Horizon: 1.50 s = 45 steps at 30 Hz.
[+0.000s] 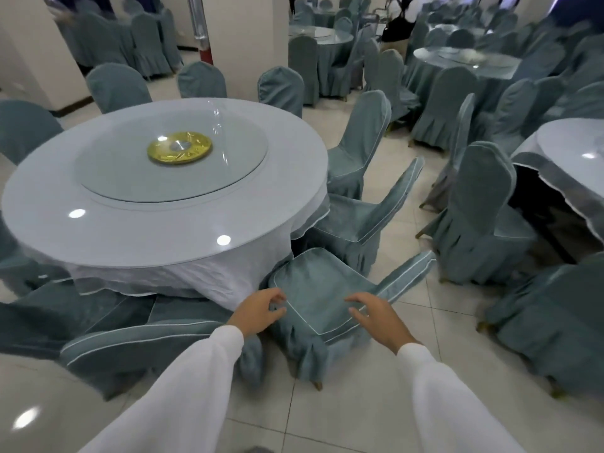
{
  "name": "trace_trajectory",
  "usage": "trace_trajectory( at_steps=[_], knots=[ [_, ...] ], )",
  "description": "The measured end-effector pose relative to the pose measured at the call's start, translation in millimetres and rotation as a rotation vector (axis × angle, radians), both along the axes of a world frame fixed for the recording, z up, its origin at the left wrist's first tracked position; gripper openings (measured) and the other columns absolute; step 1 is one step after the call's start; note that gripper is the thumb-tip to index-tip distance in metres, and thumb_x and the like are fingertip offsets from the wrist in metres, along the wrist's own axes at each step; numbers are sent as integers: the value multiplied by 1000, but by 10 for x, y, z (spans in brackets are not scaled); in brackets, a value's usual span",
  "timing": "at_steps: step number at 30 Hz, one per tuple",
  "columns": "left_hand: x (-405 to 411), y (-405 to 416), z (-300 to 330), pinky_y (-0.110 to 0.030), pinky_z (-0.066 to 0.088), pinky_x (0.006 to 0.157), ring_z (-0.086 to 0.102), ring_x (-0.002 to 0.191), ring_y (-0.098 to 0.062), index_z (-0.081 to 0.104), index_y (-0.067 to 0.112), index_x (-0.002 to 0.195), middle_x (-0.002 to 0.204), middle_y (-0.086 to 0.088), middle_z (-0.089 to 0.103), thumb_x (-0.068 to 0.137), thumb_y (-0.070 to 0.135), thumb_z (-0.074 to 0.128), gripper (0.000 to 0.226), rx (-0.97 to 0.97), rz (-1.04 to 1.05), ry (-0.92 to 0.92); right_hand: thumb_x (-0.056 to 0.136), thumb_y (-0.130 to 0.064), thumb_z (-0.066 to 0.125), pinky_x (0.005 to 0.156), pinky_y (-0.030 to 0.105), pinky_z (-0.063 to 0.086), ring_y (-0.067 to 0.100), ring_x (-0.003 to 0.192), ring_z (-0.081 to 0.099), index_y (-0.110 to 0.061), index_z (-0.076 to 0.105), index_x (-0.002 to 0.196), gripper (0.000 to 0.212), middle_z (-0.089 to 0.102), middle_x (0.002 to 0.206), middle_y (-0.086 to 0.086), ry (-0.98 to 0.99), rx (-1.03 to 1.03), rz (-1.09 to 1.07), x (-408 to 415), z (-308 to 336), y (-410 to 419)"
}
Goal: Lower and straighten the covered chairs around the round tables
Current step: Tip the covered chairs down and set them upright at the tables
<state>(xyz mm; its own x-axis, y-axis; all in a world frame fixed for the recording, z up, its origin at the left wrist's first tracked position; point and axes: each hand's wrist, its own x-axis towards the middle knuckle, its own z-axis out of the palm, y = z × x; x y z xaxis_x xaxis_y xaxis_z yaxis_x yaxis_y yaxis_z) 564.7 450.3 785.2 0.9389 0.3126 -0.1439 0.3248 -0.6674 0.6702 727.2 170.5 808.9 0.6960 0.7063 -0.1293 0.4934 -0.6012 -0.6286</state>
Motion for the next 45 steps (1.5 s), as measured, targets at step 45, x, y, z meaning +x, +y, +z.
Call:
trace_trajectory(
  at_steps=[45],
  knots=[
    [2649,-2428,-303,-21,46,88,62,113,-13,57,39,128,122,14,65,75,29,70,56,109,288,429,88,-8,64,100,29,46,21,116,62,-24,69,129,44,67,126,0,-23,-219,645,3882,-411,-947]
  ],
)
